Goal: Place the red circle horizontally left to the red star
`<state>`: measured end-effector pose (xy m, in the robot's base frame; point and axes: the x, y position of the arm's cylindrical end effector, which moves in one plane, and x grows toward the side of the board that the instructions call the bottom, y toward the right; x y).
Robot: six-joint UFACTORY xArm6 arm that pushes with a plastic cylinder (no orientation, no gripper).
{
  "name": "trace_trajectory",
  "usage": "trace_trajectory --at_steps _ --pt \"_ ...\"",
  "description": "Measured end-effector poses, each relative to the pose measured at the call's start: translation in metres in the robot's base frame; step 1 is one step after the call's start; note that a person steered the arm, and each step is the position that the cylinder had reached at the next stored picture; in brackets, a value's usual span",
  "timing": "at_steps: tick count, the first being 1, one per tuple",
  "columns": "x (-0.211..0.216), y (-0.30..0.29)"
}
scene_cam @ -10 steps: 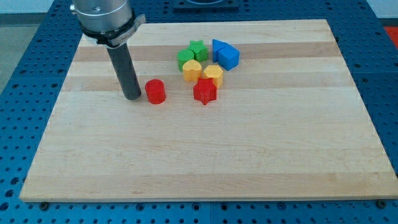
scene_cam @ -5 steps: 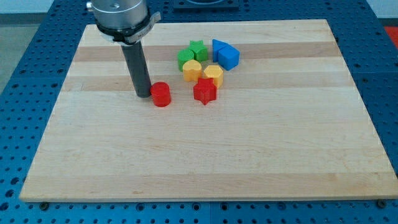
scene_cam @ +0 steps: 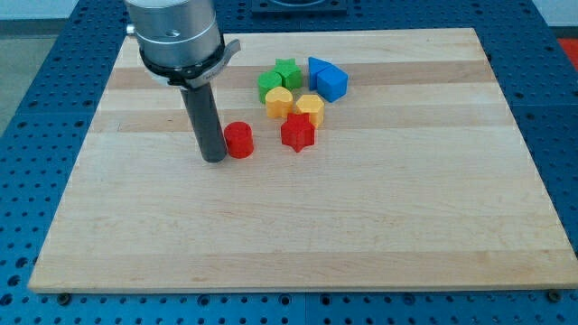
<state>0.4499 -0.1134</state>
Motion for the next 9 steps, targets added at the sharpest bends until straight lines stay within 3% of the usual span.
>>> trace_trajectory --at_steps 7,9 --pt "-0.008 0.025" --pt "0.013 0.025"
